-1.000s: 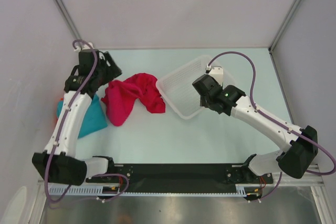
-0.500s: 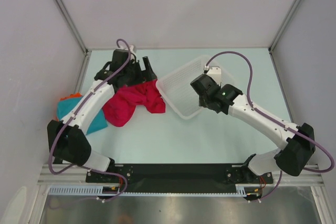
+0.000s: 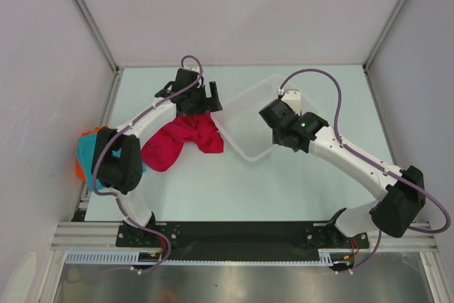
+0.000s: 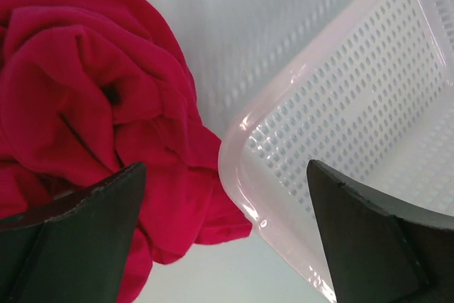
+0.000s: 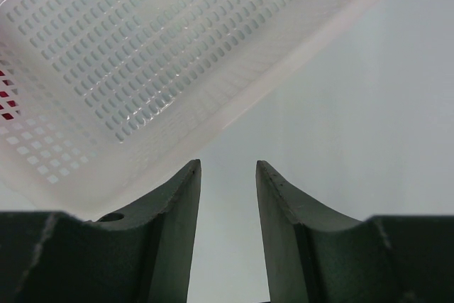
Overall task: Fold and stack the t-shirts
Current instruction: Move the tshirt to the center of the board
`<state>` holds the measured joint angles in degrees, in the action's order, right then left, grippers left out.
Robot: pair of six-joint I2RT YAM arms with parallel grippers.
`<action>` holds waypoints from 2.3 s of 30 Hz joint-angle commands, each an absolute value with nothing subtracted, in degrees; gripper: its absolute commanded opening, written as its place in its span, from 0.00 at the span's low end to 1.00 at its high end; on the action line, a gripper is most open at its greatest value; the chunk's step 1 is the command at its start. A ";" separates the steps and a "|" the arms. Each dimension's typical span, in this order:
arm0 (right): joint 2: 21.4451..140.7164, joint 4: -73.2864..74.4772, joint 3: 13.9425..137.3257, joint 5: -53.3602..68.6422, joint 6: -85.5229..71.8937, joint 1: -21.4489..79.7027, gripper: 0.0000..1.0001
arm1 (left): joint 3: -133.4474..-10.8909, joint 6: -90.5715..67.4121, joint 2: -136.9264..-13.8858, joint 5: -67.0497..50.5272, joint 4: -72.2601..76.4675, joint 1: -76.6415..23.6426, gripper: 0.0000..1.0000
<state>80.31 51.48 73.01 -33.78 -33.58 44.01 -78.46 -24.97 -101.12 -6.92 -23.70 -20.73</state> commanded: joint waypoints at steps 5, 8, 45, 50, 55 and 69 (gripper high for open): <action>82.00 51.85 75.32 -35.24 -30.85 43.24 0.42 | -79.73 -27.94 -104.15 -0.62 -18.55 -19.60 1.00; 82.79 51.85 75.50 -35.33 -30.24 42.89 0.42 | -77.88 -29.88 -103.18 1.91 -16.53 -19.42 1.00; 87.19 50.54 77.87 -32.78 -28.04 42.28 0.41 | -70.31 -38.49 -98.35 8.97 -10.99 -15.73 1.00; 87.71 50.80 78.40 -32.52 -27.77 42.36 0.41 | -71.98 -39.20 -102.20 7.65 -11.42 -15.21 1.00; 88.15 51.24 79.01 -32.52 -27.51 42.36 0.41 | -74.09 -40.34 -107.22 5.02 -12.48 -14.77 1.00; 88.86 51.50 81.47 -31.46 -27.25 43.15 0.40 | -76.64 -38.76 -115.40 -6.76 -15.21 -15.03 0.90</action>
